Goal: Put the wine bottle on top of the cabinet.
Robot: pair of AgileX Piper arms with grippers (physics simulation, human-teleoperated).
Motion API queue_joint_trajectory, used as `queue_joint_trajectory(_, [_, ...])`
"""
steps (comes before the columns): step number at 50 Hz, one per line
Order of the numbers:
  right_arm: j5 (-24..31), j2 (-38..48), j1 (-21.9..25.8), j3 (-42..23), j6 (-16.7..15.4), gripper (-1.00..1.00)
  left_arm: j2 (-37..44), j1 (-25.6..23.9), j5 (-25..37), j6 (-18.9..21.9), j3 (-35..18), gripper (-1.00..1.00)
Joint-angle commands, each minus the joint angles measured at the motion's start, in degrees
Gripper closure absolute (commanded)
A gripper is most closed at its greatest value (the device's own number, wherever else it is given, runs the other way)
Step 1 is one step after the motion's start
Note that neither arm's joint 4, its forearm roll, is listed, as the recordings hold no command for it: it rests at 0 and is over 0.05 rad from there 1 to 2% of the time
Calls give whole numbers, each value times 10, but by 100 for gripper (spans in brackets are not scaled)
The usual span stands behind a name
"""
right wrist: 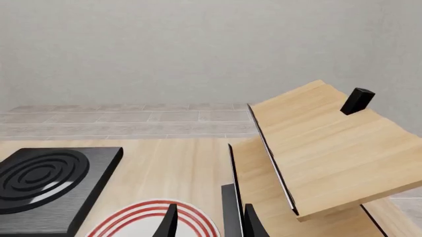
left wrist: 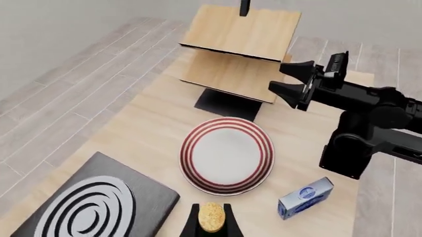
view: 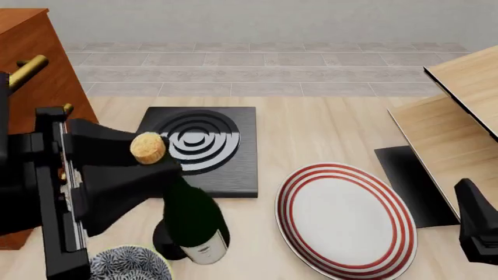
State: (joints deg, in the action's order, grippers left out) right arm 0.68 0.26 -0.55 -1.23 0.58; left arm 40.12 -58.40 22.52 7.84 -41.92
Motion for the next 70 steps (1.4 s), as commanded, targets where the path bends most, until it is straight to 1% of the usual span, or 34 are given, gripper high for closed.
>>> queue_joint_trajectory(1, [0,3,0,-4,0,-100,-36,76,83,-3,-62,100])
queue_joint_trajectory(2, [1,3,0,-4,0,-100,-39,85,97,-11,-71,100])
queue_joint_trajectory(4, [-1,0,0,2,0,-100,-39,84,109,-1,-84,100])
queue_joint_trajectory(5, [-2,0,0,2,0,-100,-48,104,128,-5,-93,100])
queue_joint_trajectory(6, [-2,0,0,2,-1,-100,-51,108,135,-14,-103,100])
queue_joint_trajectory(9, [-2,0,0,3,-1,-100,-51,112,150,0,-117,100])
queue_joint_trajectory(12, [-5,0,0,5,-1,-100,-45,112,161,0,-118,100])
queue_joint_trajectory(13, [-6,0,0,6,-1,-100,-44,109,162,11,-118,100])
queue_joint_trajectory(14, [-7,0,0,7,-1,-100,-50,127,173,18,-124,100])
queue_joint_trajectory(15, [-7,0,0,7,-1,-100,-49,132,179,16,-131,100])
queue_joint_trajectory(17, [-8,0,0,8,-1,-100,-43,122,183,18,-140,100])
queue_joint_trajectory(19, [-7,0,0,7,-1,-100,-43,133,193,17,-151,100])
queue_joint_trajectory(22, [-5,-1,0,6,-1,-100,-39,128,197,21,-159,100])
queue_joint_trajectory(30, [1,-1,0,0,-1,-100,-39,136,213,24,-163,100])
queue_joint_trajectory(34, [1,2,0,-3,-1,-100,-41,145,222,18,-168,100])
queue_joint_trajectory(39, [3,1,0,-4,-1,-100,-48,168,241,15,-179,100])
queue_joint_trajectory(42, [2,1,-1,-4,-1,-100,-50,173,254,19,-193,100])
queue_joint_trajectory(47, [4,1,-1,-6,-2,-100,-52,189,279,10,-203,100])
queue_joint_trajectory(50, [4,2,-1,-5,-2,-100,-54,192,292,14,-204,100])
queue_joint_trajectory(53, [7,1,-1,-9,-2,-100,-49,202,317,13,-228,100])
queue_joint_trajectory(54, [7,1,-1,-9,-2,-100,-49,202,318,13,-228,100])
queue_joint_trajectory(56, [1,2,-1,-4,-2,-100,-44,216,335,21,-245,100])
queue_joint_trajectory(60, [3,2,-1,-5,-2,-100,-32,229,354,3,-278,100])
queue_joint_trajectory(63, [3,-2,-2,-2,-2,-100,-31,254,359,5,-279,100])
queue_joint_trajectory(65, [0,-1,-2,1,-1,-100,-26,274,362,-12,-291,100])
queue_joint_trajectory(67, [-2,-1,-2,3,-1,-100,-22,281,363,-1,-278,100])
queue_joint_trajectory(68, [-2,-1,-2,3,-1,-100,-22,281,362,-1,-278,100])
queue_joint_trajectory(69, [-1,-1,-2,2,-1,-100,-15,282,368,-13,-282,100])
queue_joint_trajectory(70, [1,2,-2,-3,-1,-100,-10,284,374,-10,-288,100])
